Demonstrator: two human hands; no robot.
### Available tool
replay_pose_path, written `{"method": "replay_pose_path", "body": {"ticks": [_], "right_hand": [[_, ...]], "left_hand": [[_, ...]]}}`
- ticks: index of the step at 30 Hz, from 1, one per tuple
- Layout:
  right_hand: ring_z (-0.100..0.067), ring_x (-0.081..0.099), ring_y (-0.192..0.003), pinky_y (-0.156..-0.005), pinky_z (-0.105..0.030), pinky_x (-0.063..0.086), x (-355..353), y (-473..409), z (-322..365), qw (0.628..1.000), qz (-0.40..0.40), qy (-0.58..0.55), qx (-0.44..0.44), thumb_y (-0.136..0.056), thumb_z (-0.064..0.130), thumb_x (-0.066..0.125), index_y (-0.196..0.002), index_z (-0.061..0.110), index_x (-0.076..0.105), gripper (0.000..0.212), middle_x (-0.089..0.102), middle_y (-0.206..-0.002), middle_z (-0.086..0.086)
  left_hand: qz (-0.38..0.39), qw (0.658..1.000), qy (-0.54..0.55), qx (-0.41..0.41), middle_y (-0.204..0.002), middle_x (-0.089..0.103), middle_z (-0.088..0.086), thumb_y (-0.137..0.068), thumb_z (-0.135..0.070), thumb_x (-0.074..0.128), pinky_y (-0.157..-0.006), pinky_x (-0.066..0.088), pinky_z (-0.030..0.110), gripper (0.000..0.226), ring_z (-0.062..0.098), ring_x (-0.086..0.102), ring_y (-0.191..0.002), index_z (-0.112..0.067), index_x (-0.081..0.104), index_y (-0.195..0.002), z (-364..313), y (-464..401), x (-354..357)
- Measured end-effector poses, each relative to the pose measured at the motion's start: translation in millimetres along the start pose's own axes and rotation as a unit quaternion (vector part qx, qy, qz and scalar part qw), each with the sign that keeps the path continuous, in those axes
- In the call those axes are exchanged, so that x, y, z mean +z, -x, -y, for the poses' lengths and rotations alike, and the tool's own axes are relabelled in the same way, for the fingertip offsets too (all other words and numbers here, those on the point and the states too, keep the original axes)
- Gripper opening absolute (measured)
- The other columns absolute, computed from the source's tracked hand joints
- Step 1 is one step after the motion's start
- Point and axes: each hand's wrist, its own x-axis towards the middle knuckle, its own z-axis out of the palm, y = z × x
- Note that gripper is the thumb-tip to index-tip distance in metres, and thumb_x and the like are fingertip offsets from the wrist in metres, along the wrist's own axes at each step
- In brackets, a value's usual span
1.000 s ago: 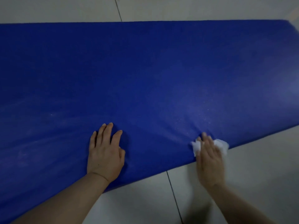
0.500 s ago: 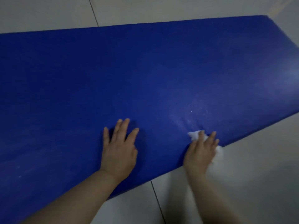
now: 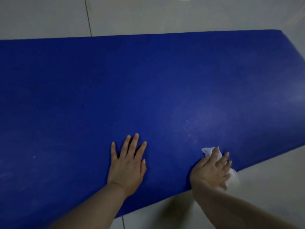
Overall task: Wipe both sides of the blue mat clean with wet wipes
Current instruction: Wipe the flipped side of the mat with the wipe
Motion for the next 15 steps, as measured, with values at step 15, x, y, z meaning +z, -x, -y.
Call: {"method": "replay_pose_path", "body": {"ticks": [15], "right_hand": [[-0.028, -0.005, -0.146, -0.115, -0.051, 0.001, -6.6, -5.1, 5.4, 0.999, 0.043, -0.021, -0.006, -0.100, 0.032, 0.026, -0.152, 0.028, 0.015, 0.053, -0.003, -0.160, -0.004]], "left_hand": [[0.193, 0.981, 0.013, -0.021, -0.154, -0.033, -0.007, -0.102, -0.035, 0.035, -0.119, -0.006, 0.050, 0.068, 0.017, -0.026, -0.144, -0.035, -0.012, -0.151, -5.1, -10.9, -59.9]]}}
